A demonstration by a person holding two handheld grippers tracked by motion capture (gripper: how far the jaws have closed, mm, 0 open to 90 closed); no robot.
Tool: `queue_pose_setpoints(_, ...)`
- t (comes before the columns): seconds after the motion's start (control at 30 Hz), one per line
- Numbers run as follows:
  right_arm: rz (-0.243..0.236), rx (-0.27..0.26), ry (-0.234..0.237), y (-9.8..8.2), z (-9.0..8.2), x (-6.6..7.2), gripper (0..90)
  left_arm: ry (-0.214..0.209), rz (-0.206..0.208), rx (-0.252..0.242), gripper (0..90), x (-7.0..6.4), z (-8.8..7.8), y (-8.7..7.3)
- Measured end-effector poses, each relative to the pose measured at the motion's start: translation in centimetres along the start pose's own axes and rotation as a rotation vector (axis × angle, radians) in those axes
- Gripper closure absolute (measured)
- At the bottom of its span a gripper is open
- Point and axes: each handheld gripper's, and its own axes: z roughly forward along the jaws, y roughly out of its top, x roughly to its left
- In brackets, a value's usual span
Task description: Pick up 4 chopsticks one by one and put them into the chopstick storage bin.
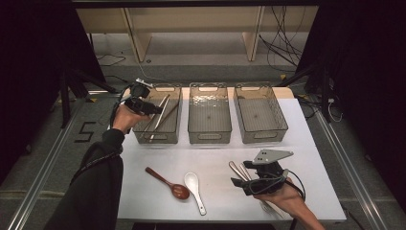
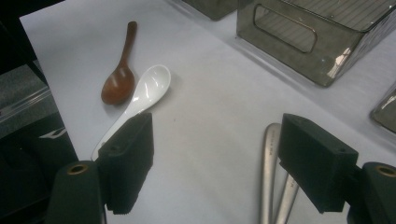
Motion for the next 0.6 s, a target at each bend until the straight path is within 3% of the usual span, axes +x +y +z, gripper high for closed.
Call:
queue_pose_setpoints(0.3, 0.003, -0.003, -0.008, 0.0, -0.1, -0.1, 27.7, -0.075, 0.105, -0.015, 33.8, -3.1, -1.8, -0.7)
queue_pose_setpoints(0.6, 0.011, -0.002, -0.014, 0.0, -0.2, -0.1, 27.8, -0.135, 0.192, -0.018, 29.2, -5.1, -2.8, -3.5)
